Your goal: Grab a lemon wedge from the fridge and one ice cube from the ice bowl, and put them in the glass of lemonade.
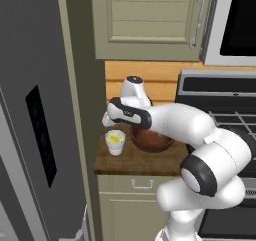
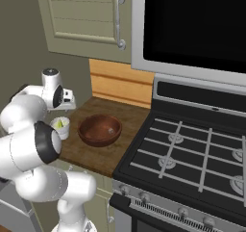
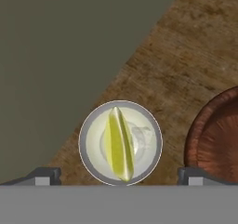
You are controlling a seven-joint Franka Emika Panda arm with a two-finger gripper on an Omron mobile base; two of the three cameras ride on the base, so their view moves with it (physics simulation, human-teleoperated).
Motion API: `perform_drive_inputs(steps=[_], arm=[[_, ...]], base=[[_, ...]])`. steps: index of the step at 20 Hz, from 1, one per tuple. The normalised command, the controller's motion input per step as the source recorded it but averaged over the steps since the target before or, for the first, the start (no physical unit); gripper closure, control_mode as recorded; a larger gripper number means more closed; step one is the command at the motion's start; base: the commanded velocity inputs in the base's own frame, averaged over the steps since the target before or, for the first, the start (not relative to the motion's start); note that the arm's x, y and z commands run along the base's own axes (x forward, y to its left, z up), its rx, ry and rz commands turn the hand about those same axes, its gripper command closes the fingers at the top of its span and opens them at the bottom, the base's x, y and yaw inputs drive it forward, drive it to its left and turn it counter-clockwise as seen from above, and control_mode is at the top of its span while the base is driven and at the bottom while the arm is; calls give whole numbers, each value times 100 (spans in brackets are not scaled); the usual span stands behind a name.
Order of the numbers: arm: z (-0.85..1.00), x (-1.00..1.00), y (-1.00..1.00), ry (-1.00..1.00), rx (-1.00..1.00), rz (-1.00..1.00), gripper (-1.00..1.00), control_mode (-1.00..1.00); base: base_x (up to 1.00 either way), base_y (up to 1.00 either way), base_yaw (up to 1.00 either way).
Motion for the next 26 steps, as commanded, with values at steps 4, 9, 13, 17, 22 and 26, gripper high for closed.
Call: perform_drive_inputs(steps=[4,9,13,17,22,26], arm=[[3,-6,-1,-3,3,0,-100,-100],[10,-17,-18,-1,8,0,-100,-100],[40,-24,-44,-10,4,0,-100,-100],[82,-45,-46,-2,0,0,-100,-100],[62,-90,-53,0,0,0,-100,-100],[54,-91,-46,0,-3,0,-100,-100]], base=[[0,0,0],[0,0,0],[0,0,0],[0,0,0],[0,0,0],[0,0,0]])
